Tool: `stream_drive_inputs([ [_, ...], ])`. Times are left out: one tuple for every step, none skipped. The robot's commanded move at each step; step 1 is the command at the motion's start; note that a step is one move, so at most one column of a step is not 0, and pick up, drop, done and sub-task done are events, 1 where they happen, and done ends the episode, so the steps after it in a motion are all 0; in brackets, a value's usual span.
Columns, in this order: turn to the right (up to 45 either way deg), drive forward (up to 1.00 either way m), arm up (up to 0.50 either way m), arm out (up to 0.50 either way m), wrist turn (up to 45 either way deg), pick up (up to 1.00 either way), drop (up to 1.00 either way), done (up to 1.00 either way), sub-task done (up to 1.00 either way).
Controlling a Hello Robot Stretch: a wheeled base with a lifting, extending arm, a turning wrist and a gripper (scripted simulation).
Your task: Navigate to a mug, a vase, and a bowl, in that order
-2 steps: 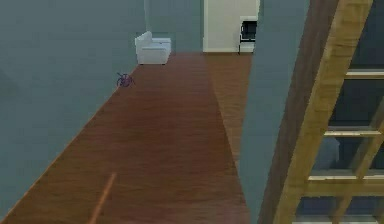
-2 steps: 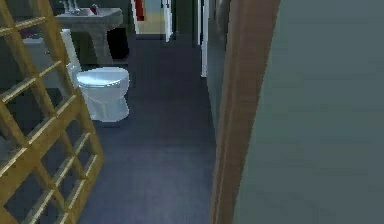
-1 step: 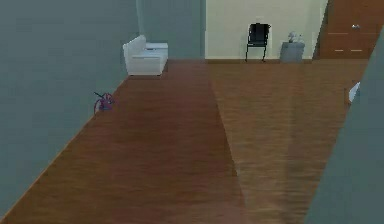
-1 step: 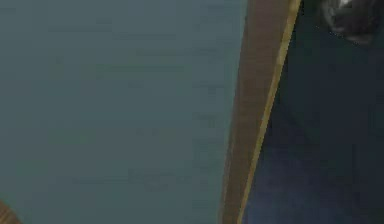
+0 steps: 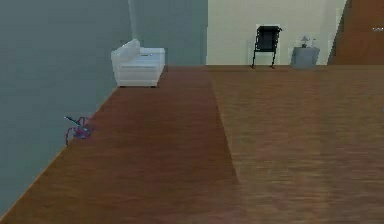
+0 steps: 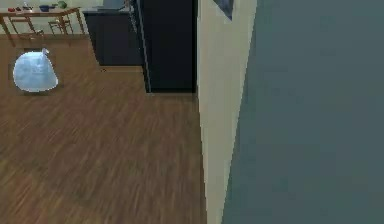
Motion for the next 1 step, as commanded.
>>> stream_drive_inputs([
  [39.0,0.0,0.0,0.0,0.0,0.0,0.0,0.0,0.0],
])
